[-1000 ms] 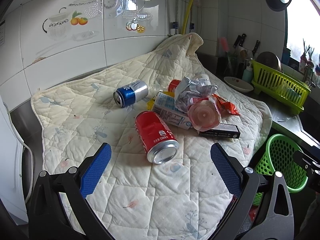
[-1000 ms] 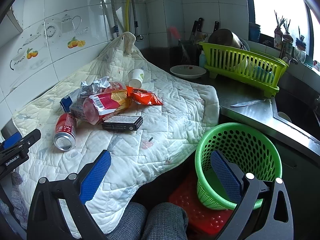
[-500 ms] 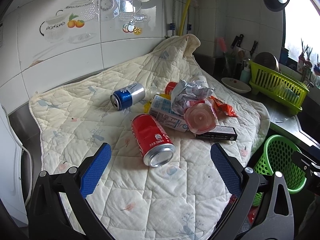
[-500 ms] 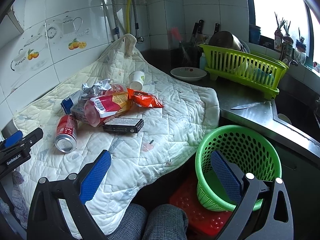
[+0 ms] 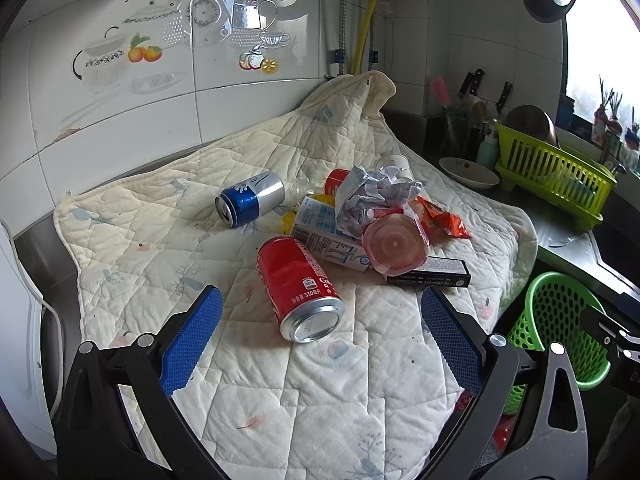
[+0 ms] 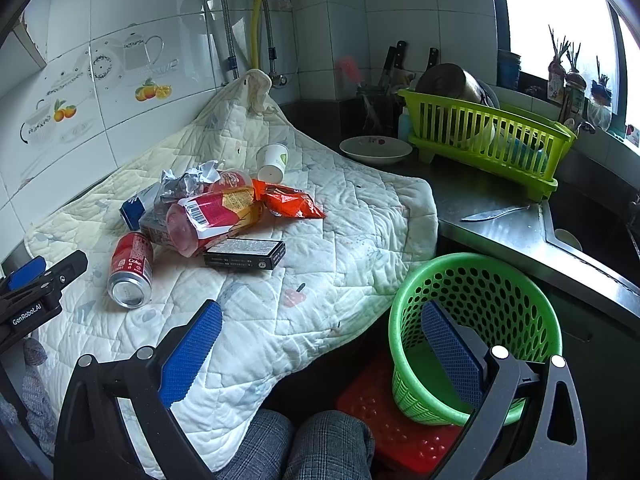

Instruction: Collect trash

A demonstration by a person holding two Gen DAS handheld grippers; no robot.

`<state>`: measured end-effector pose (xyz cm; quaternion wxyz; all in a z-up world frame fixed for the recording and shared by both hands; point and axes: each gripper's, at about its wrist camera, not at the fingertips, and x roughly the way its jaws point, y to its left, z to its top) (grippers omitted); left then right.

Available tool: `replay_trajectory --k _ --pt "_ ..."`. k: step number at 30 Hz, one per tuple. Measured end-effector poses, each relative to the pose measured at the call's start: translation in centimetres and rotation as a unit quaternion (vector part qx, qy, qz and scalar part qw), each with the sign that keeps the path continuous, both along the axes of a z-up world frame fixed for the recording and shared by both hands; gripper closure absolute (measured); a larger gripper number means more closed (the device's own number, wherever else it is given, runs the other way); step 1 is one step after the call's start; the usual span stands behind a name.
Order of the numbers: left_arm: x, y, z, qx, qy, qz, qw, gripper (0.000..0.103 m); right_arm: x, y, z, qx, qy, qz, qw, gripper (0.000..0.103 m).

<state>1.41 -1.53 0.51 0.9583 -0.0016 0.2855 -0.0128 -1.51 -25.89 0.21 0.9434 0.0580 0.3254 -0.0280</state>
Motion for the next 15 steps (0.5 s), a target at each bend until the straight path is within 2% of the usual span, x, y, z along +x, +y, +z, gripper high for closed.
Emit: replay_trajectory --k 15 --pt "0.97 -0.30 -0.06 0.001 0.004 0.000 1.0000 0.007 0.54 -0.12 -0.28 0.001 0.000 0.004 1.000 0.006"
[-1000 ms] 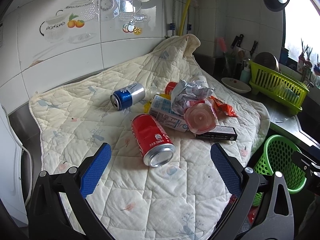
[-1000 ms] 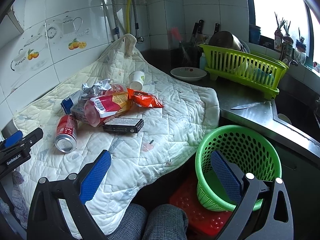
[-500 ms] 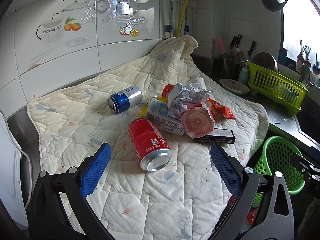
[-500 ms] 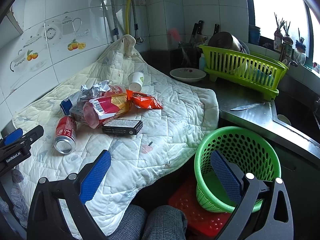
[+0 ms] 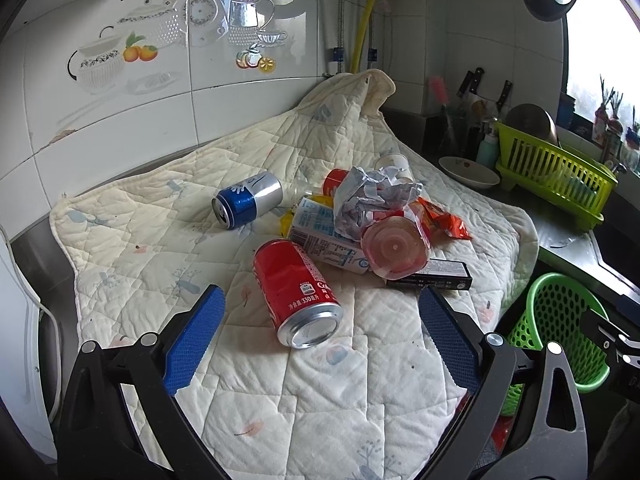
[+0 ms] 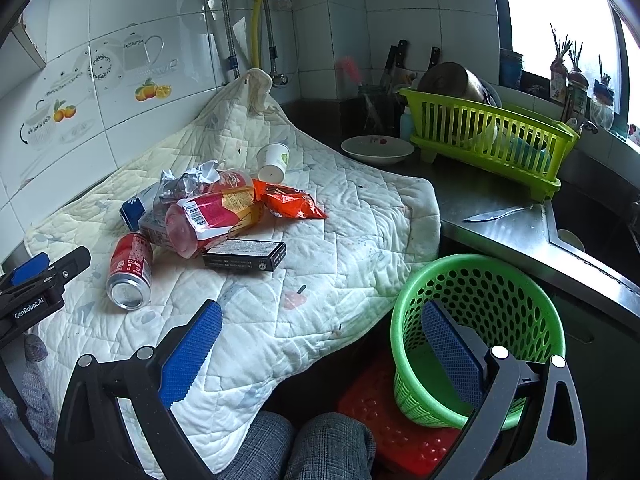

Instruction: Collect trash

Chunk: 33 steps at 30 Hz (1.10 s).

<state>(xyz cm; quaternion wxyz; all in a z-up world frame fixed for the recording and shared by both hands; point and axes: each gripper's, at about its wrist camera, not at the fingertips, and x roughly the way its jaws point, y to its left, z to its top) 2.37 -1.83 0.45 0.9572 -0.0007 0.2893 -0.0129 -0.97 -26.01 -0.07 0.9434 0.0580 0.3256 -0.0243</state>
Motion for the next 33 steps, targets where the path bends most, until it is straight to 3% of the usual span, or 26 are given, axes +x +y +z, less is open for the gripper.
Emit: replay_trajectory --k 21,33 --pt "2.8 2.8 0.2 -0.012 0.011 0.021 0.9996 0.014 4.1 1.5 0.6 0.001 -0.001 0.050 0.999 0.006" --pt "3.9 6.4 -0.5 -0.021 0.023 0.061 0.9976 0.020 11.8 6.9 3.6 0.027 -0.004 0.162 0.986 0.007"
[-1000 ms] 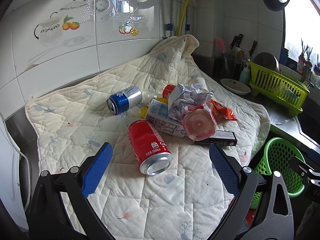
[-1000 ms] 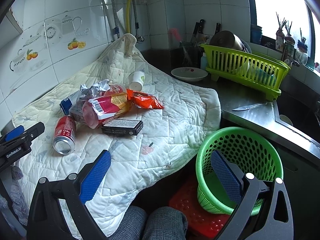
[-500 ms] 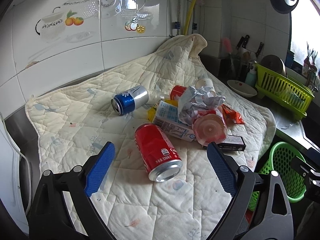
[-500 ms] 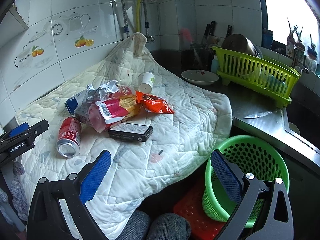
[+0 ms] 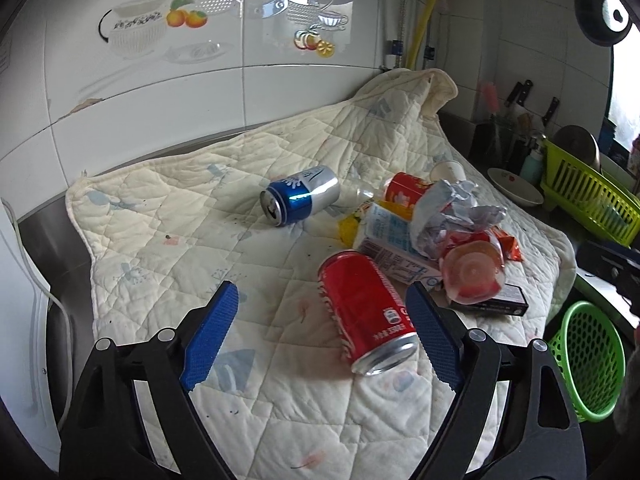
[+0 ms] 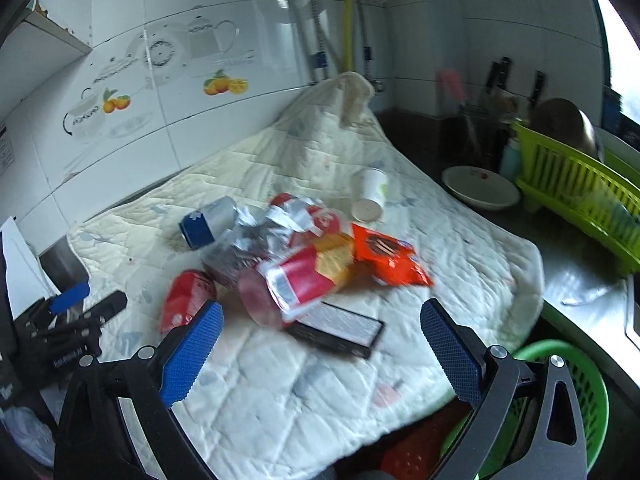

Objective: Collect trash
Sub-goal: 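Grasp the crumpled foil with the right gripper while the left gripper grasps the red Coca-Cola can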

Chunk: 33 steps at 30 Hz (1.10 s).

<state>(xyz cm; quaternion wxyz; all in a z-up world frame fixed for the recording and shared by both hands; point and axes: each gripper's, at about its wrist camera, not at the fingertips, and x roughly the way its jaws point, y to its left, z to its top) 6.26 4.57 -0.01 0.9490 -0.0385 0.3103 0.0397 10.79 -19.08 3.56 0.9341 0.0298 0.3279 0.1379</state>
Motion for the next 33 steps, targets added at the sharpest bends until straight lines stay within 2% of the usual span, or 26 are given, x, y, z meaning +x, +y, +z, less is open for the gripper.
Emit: replay_trajectory --k 7,16,18,19,21,26,31,33 --pt "0.3 1.6 -0.3 -0.005 0.005 0.014 0.9999 0.021 5.9 4.8 0.2 0.003 0.032 0.044 0.998 0.007" --pt "1.2 2.8 -0.7 -0.015 0.017 0.021 0.9995 0.022 12.5 7.9 -2.2 0.009 0.090 0.050 0.995 0.008" --pt "1.5 2.6 -0.7 -0.015 0.020 0.016 0.9996 0.022 13.4 8.6 -2.8 0.007 0.105 0.054 0.993 0.013" --pt "1.7 2.4 -0.7 -0.014 0.021 0.013 0.9996 0.022 13.7 8.8 -3.1 0.007 0.112 0.056 0.992 0.021" --pt "1.9 2.2 -0.7 -0.014 0.026 0.010 0.9995 0.022 14.5 9.2 -3.8 0.009 0.129 0.059 0.990 0.027" --pt "2.9 1.8 -1.3 -0.029 0.042 -0.002 0.9987 0.022 14.9 9.0 -4.4 0.037 0.151 0.070 0.985 0.059" --pt "4.0 1.1 -2.2 -0.041 0.063 -0.019 0.9970 0.021 14.5 8.7 -3.6 0.057 0.143 0.078 0.985 0.076" --pt "4.7 0.8 -2.6 -0.050 0.075 -0.025 0.9956 0.021 14.3 8.4 -3.1 0.078 0.140 0.086 0.983 0.079"
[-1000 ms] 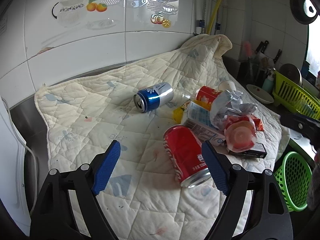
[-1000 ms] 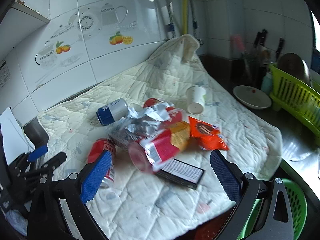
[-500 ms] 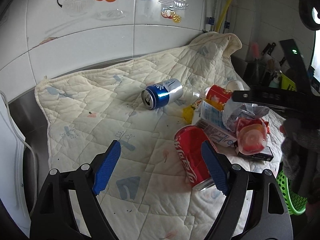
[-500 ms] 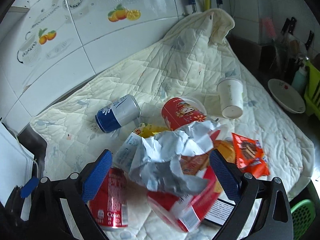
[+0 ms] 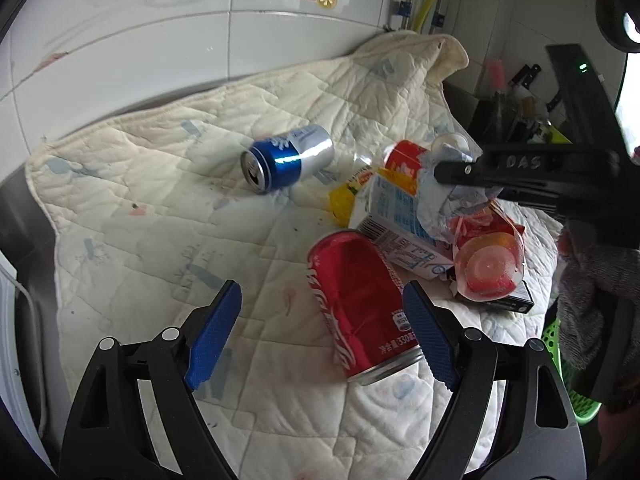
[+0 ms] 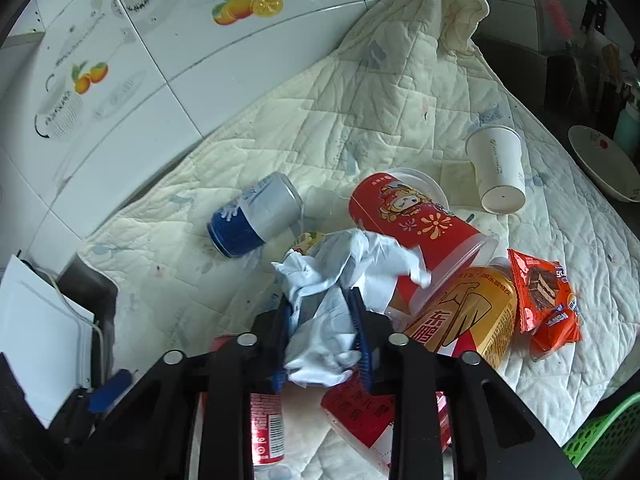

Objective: Collect trash
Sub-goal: 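Grasp the crumpled foil with the right gripper while the left gripper grasps the red Coca-Cola can, then carry the foil into the green wastebasket and open the right gripper while the left lifts the can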

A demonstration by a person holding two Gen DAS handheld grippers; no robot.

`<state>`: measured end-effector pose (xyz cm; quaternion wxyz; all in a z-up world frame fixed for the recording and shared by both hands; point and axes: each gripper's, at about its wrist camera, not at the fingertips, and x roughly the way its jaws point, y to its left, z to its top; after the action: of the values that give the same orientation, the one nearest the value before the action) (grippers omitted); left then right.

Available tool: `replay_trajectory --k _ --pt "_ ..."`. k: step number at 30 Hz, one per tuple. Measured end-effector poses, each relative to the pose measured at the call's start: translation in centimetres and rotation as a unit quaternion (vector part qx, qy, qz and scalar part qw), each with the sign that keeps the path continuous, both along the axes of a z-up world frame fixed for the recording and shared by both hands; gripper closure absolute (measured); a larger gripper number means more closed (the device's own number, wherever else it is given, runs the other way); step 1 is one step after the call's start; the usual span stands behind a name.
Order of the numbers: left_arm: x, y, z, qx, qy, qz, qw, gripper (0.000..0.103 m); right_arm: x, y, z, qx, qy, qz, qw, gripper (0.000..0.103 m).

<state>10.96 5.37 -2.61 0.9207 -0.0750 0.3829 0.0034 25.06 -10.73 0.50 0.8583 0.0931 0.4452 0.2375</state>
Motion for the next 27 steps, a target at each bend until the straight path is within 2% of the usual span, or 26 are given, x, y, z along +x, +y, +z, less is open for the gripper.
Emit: replay_trajectory --k 6,11,15,21,27 --pt "2.1 -0.8 -0.9 -0.008 0.021 -0.004 0.9997 0.021 -1.3 -0.9 2.5 0.030 -0.032 0.001 0.999 0.080" --pt "3.8 -1.5 -2.1 -0.018 0.049 -0.011 0.9986 0.021 -3.1 -3.0 5.5 0.068 -0.059 -0.001 0.996 0.080" --pt "5.0 -2.1 -3.2 -0.010 0.070 -0.009 0.9975 0.021 -5.7 -5.5 7.4 0.078 -0.085 -0.009 0.993 0.080" --pt "6.0 -2.1 -4.0 -0.025 0.085 -0.010 0.9960 0.022 -10.1 -10.2 7.5 0.074 -0.107 -0.040 0.991 0.080" --pt "6.6 -2.6 -4.7 -0.041 0.098 -0.023 0.9941 0.023 -14.8 -15.6 5.8 0.047 -0.115 -0.091 0.988 0.079"
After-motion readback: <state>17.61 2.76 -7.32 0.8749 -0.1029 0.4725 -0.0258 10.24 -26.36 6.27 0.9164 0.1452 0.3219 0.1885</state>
